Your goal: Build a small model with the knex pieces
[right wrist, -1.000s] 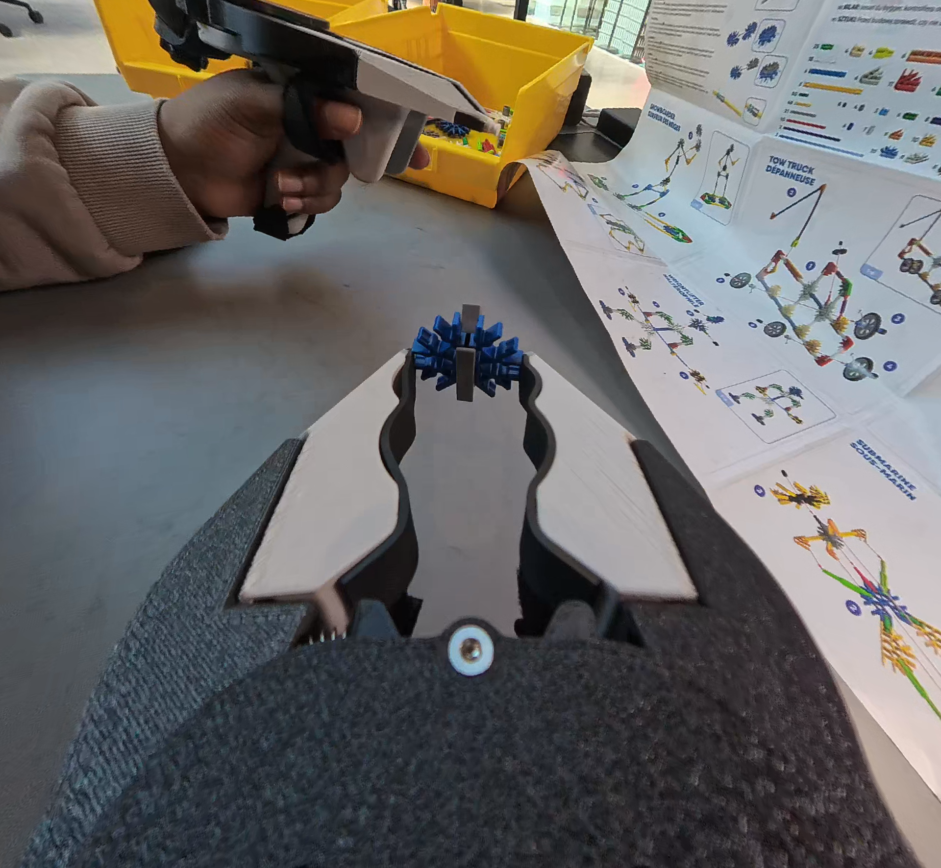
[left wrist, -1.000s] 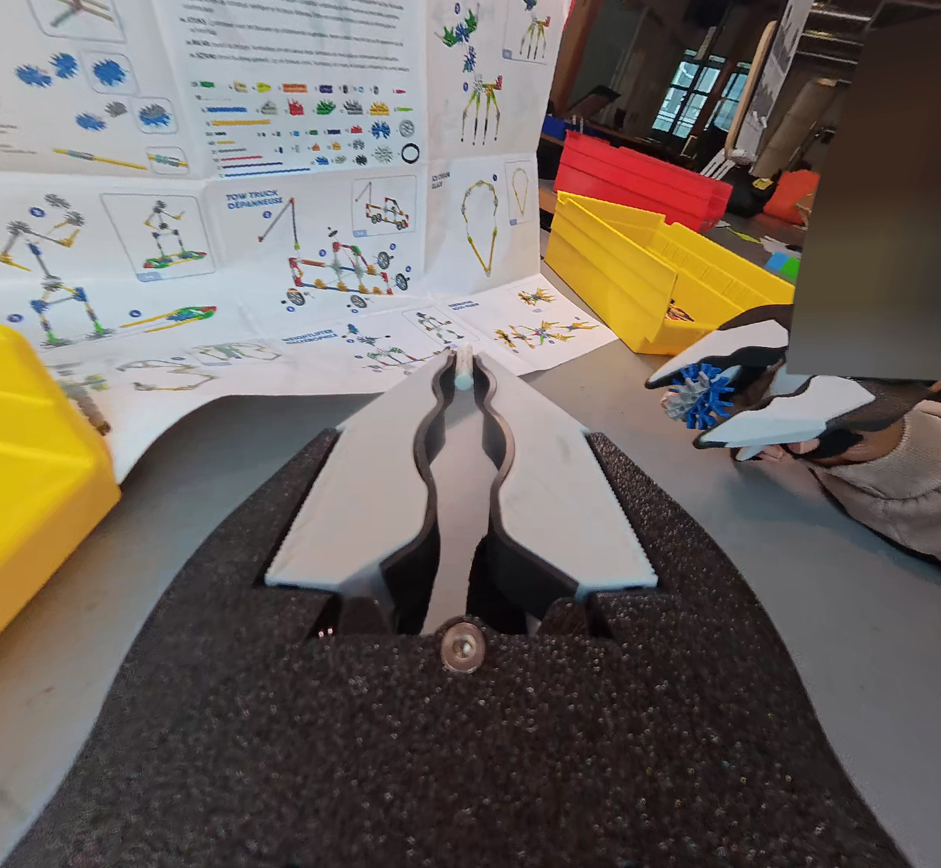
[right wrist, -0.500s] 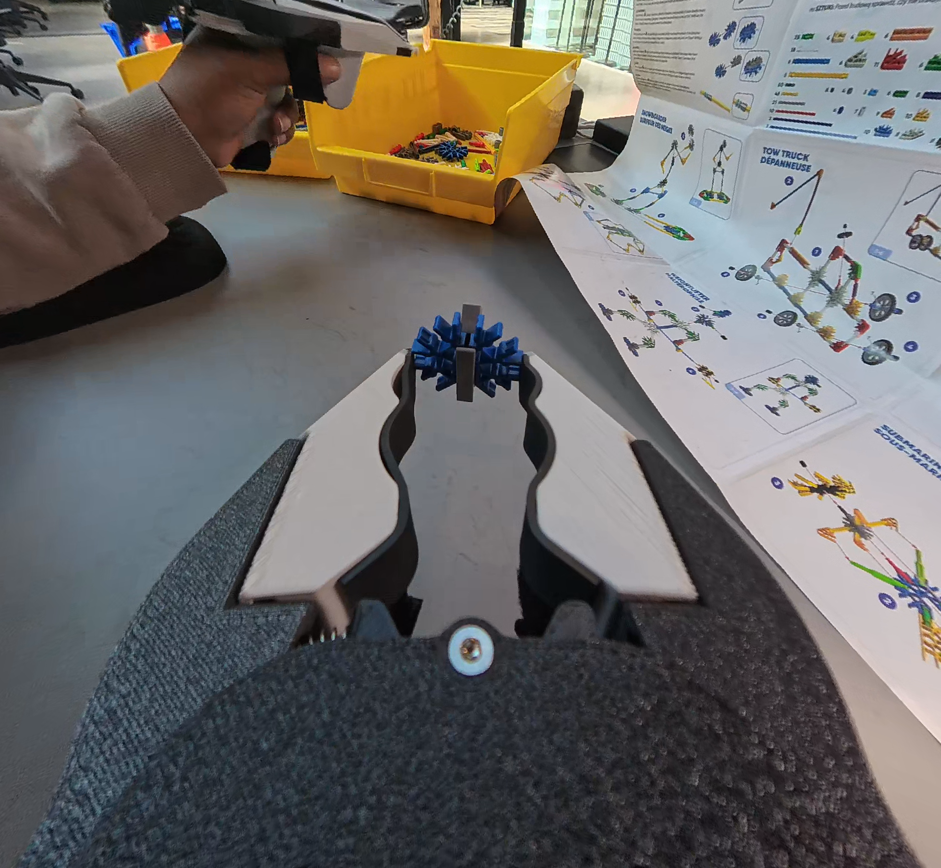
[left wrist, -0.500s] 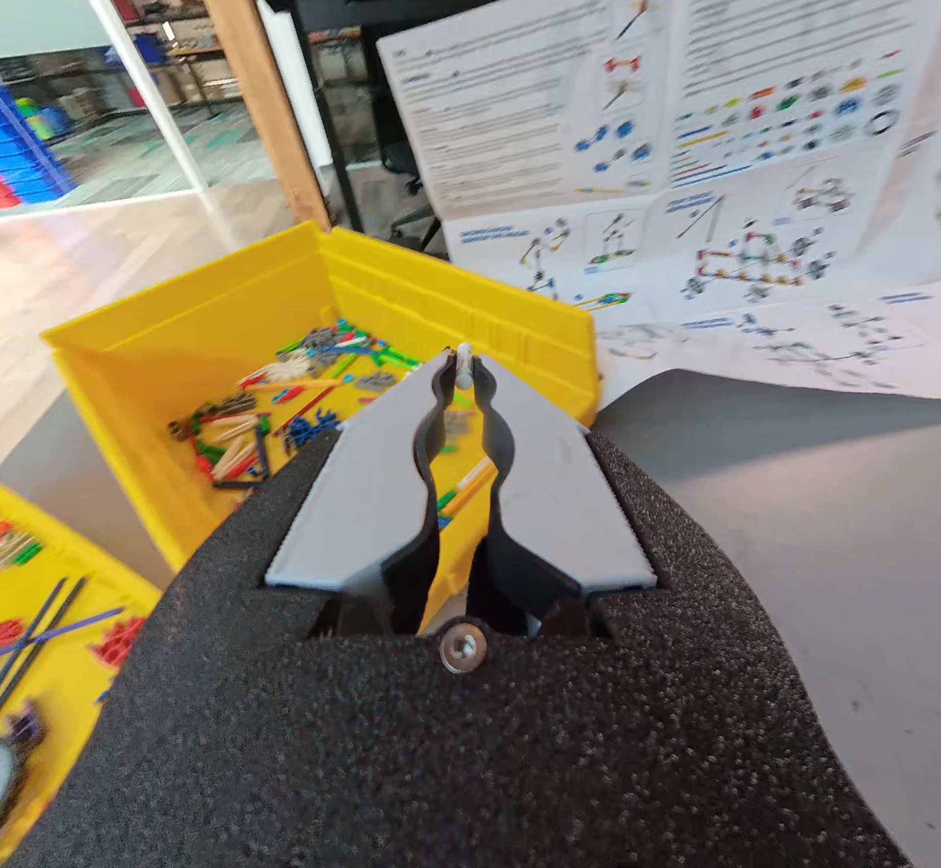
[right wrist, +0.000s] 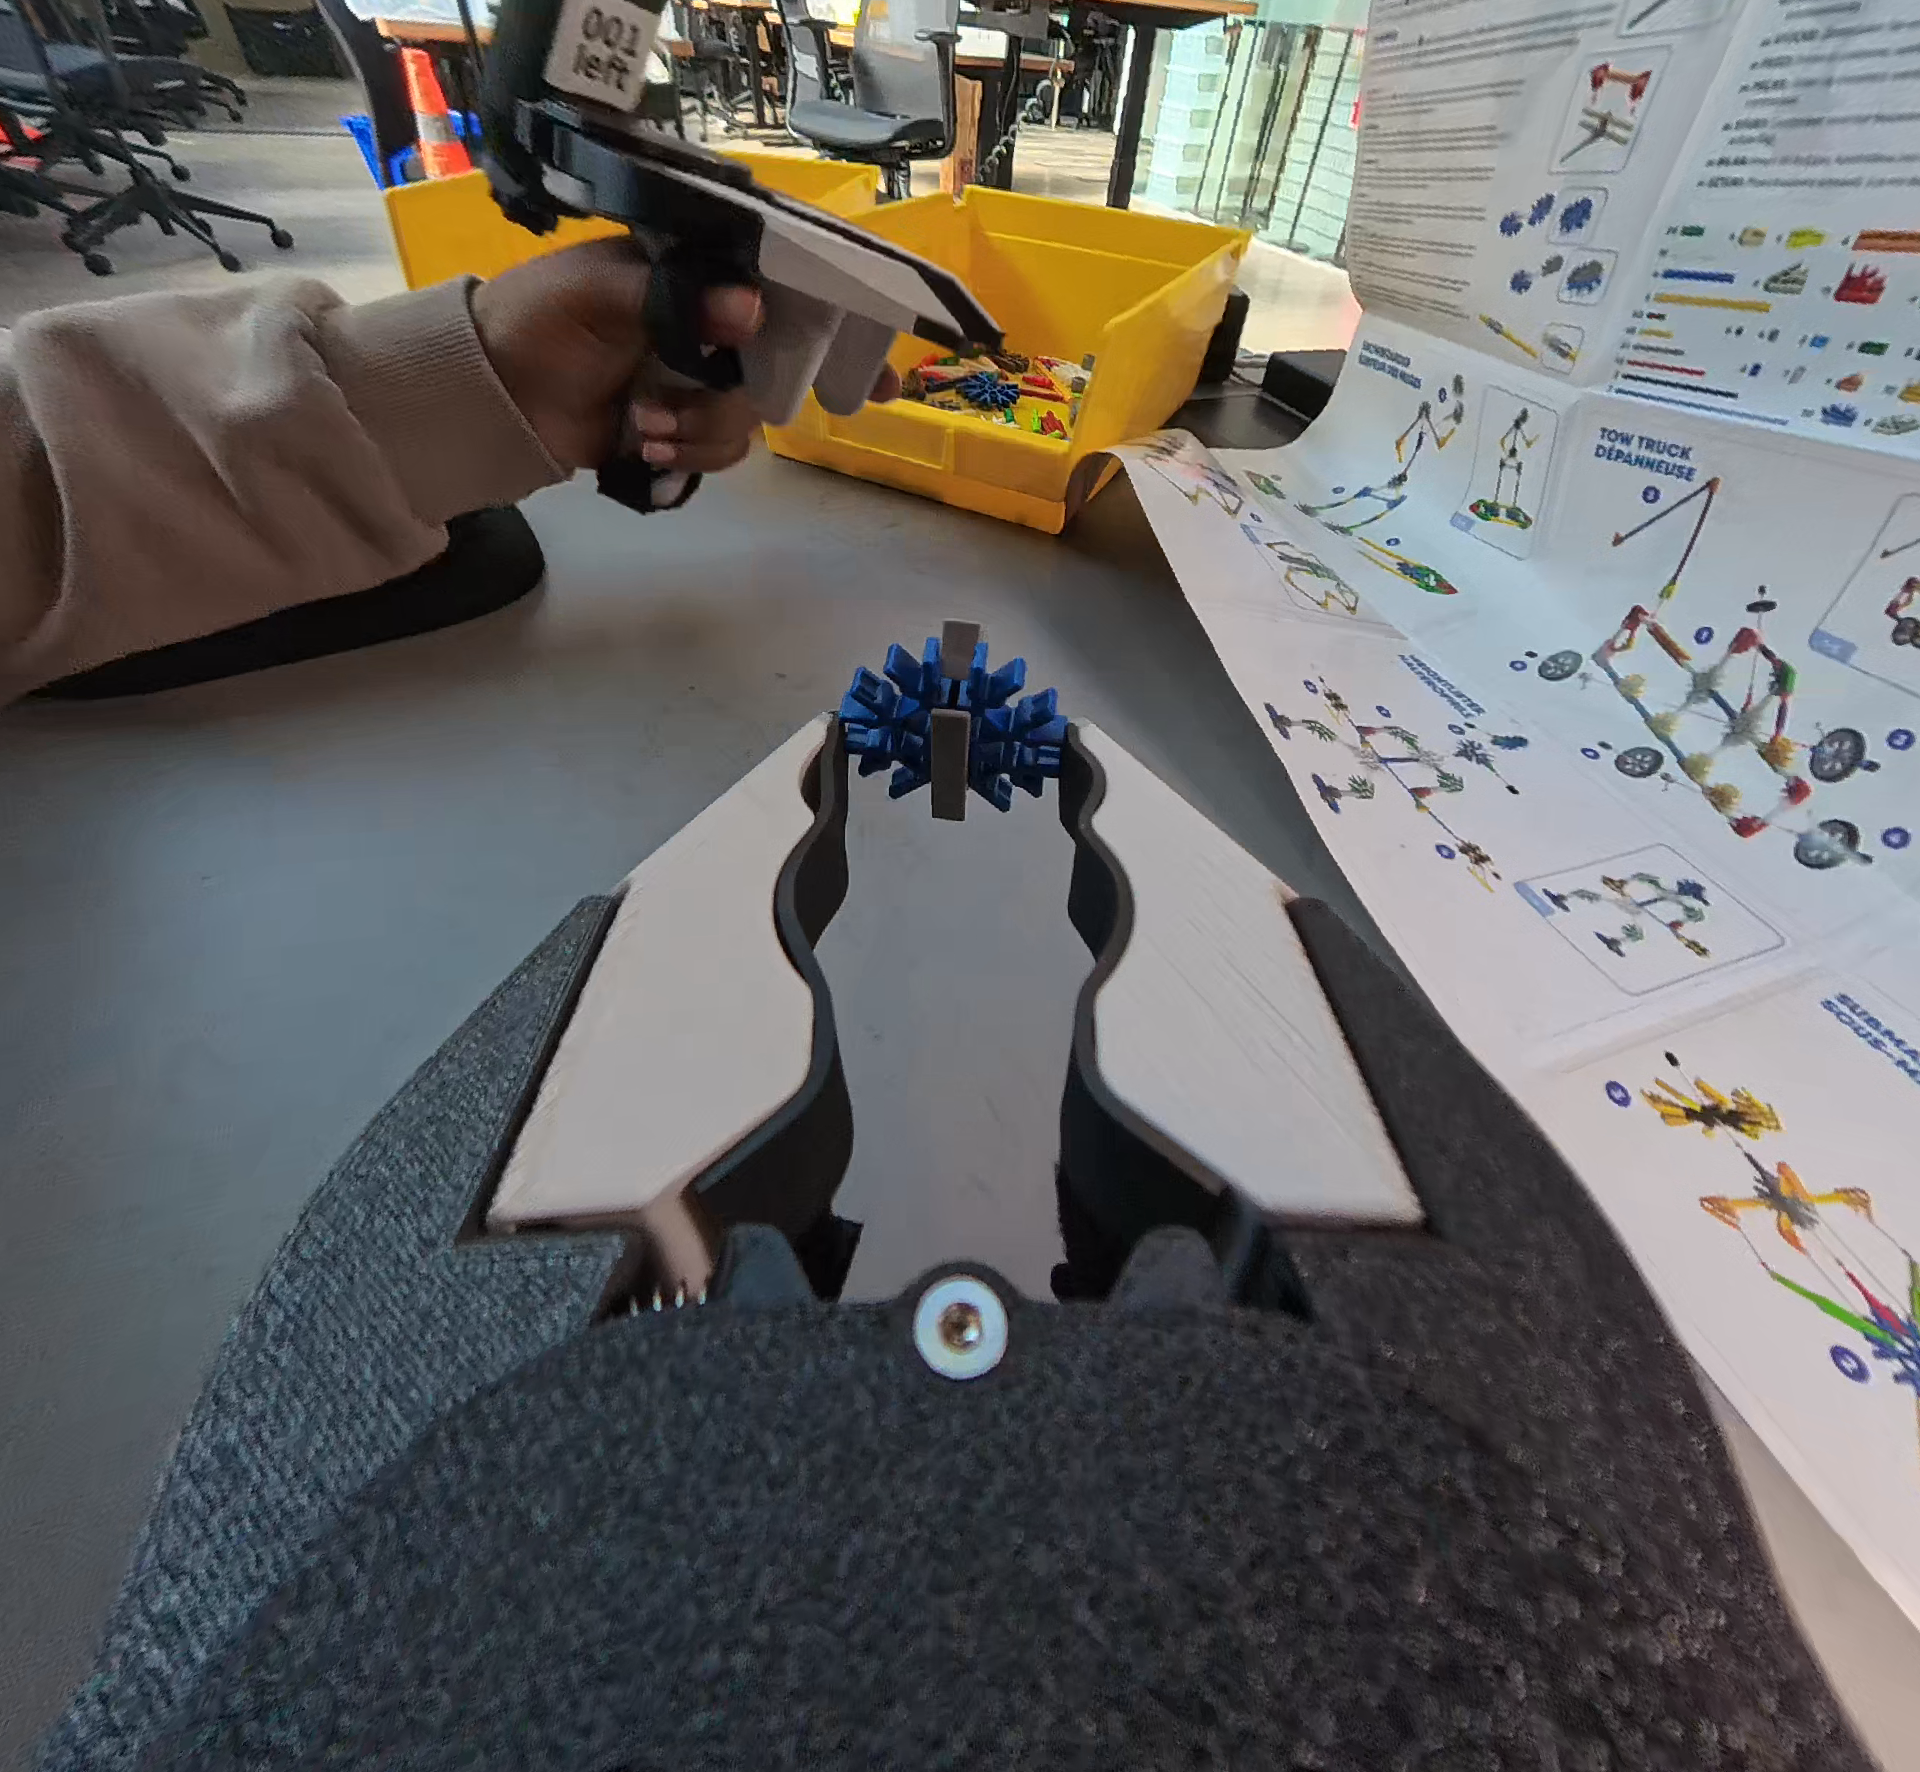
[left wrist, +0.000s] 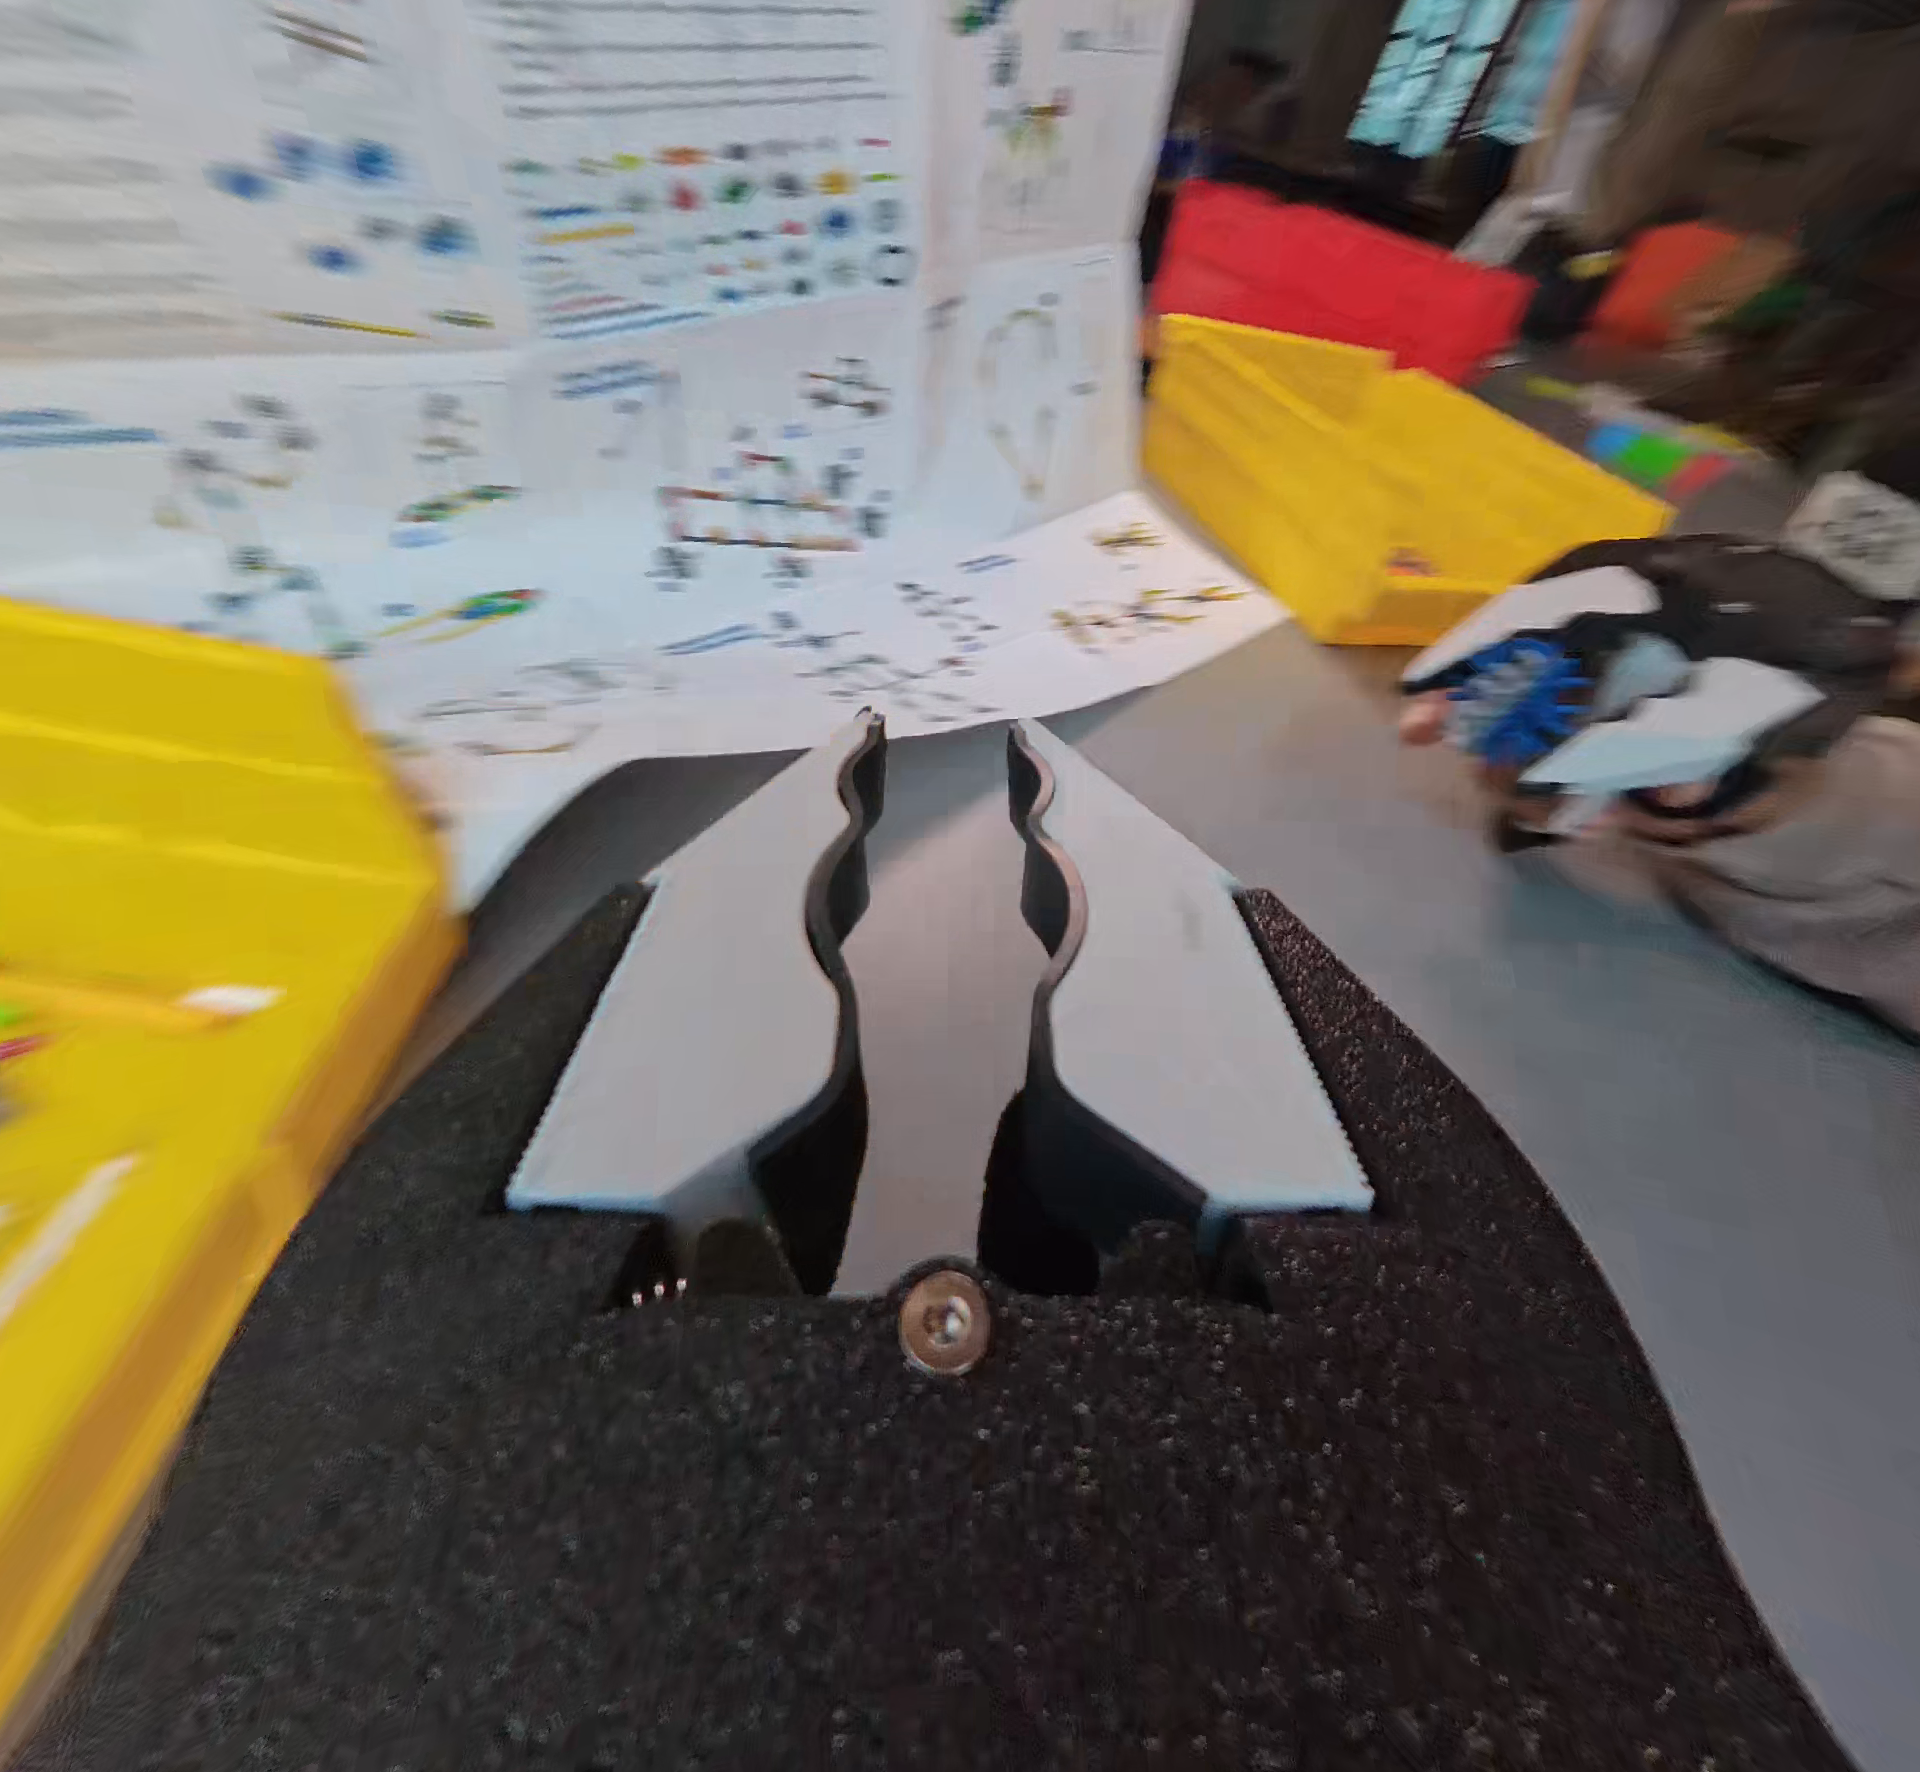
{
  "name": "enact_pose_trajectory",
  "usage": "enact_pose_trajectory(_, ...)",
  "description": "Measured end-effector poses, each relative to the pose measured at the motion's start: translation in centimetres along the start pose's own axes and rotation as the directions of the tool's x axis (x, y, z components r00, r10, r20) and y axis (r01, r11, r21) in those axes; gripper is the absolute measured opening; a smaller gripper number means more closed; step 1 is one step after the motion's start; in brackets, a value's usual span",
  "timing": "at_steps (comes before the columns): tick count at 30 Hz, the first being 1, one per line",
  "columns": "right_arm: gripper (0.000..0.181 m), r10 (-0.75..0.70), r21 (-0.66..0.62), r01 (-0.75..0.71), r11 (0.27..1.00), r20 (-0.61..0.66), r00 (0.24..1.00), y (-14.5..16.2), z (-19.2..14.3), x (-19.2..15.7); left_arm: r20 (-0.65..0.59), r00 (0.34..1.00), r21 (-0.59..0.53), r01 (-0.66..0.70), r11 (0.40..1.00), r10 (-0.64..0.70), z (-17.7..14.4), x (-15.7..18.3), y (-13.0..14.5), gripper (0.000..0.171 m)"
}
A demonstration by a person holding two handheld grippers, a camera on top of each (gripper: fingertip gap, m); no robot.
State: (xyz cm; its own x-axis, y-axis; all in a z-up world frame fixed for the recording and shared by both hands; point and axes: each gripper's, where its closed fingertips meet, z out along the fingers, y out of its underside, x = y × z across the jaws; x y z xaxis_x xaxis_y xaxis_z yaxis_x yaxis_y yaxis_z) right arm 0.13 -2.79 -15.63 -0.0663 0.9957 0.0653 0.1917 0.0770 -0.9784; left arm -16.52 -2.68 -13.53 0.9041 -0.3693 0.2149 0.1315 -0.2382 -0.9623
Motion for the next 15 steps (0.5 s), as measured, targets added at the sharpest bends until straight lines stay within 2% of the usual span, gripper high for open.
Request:
enact_pose_trajectory(2, 0.039, -0.040, 0.054, 0.037, 0.998, 0.046, 0.998, -1.0, -0.2, -1.1, -0.280, 0.956, -0.012, 0.091, 0.996, -0.091, 1.8, 5.8, 0.6, 0.023)
enact_pose_trajectory(4, 0.039, -0.070, 0.113, 0.060, 0.992, 0.090, 0.993, -2.0, -0.5, -2.2, -0.453, 0.883, -0.038, 0.118, 0.992, -0.122, 2.6, 10.5, 1.2, 0.023)
enact_pose_trajectory(6, 0.039, -0.105, 0.135, 0.091, 0.987, 0.102, 0.989, -2.3, -0.6, -2.8, -0.558, 0.822, -0.050, 0.103, 0.993, -0.114, 2.7, 14.0, 1.5, 0.023)
enact_pose_trajectory(9, 0.039, -0.128, 0.137, 0.108, 0.985, 0.143, 0.981, -2.2, -0.4, -3.8, -0.586, 0.809, -0.025, 0.042, 0.999, -0.049, 2.9, 16.4, 1.8, 0.021)
enact_pose_trajectory(15, 0.039, -0.036, 0.140, 0.000, 0.990, 0.256, 0.966, -2.2, -0.1, -5.3, -0.612, 0.791, -0.037, -0.054, 0.998, 0.020, 2.8, 18.3, 2.9, 0.008)
